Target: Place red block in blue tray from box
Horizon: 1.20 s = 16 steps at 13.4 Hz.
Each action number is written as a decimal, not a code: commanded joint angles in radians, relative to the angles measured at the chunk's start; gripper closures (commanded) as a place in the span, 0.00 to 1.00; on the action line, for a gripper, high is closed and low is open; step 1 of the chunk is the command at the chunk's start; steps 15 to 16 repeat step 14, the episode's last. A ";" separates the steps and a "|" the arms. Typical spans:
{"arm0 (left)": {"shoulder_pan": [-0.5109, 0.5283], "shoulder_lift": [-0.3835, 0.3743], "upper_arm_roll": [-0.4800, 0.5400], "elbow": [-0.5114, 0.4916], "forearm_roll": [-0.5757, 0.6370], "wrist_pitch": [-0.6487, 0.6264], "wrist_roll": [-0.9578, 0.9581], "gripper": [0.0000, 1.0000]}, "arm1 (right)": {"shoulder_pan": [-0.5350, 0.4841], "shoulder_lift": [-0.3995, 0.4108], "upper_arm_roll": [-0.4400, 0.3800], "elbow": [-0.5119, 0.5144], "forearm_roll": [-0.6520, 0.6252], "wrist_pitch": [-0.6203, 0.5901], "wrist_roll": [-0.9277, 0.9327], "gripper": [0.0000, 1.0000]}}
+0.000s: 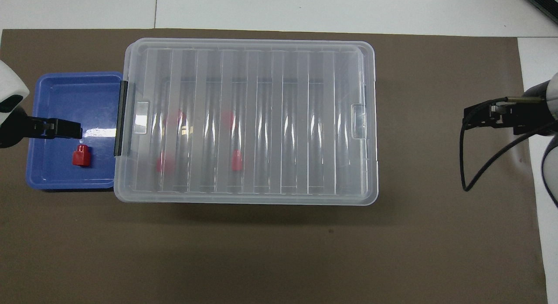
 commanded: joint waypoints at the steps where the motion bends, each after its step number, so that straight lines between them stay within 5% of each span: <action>1: 0.006 -0.024 0.002 -0.015 0.028 -0.051 0.010 0.00 | -0.008 0.006 0.010 0.025 -0.004 -0.053 0.014 0.00; 16: 0.003 -0.026 0.001 -0.015 0.021 -0.056 0.010 0.00 | 0.021 -0.016 0.021 -0.027 -0.001 -0.017 0.007 0.00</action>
